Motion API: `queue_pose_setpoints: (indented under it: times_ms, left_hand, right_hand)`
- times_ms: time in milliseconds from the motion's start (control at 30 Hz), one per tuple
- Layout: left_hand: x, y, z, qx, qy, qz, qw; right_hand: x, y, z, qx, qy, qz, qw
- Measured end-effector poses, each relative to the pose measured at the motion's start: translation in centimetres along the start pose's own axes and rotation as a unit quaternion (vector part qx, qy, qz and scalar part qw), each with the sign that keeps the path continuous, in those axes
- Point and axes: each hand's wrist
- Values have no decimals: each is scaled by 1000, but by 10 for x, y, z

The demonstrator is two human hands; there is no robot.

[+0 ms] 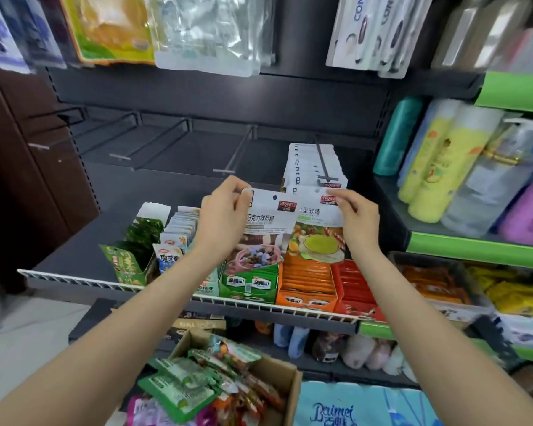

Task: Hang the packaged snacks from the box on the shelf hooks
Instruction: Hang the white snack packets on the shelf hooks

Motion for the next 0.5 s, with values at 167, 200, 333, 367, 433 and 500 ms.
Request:
queue_pose_setpoints:
  times_ms: [167,200,333,367,433,500]
  left_hand:
    - [0,-3,3,-4,0,-1,1000]
    - [0,-4,4,-3,2,-3,1000]
    - [1,-5,7,-2,0,-7,1000]
    - [1,-5,7,-3,-2,-8,1000]
    - [0,-5,8,-4,-2,-10,1000]
    - [0,-5,8,-4,1,-9,1000]
  right_hand:
    - [-2,8,-8,3,-21,-32,999]
    - [-3,6,-9,16,-23,-32,999]
    - [-4,-5,-6,34,5,-30,999]
    - [-3,-7,-4,29,21,-27,999]
    - [0,-10,-1,29,52,-19,998]
    - [2,-11,2,36,65,-17,997]
Point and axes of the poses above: each hand's wrist, its own y-axis away from the middle knuckle, its own z-axis out of the palm, x = y × z, and after that the axes turned 3 degrees about -x, right-handed
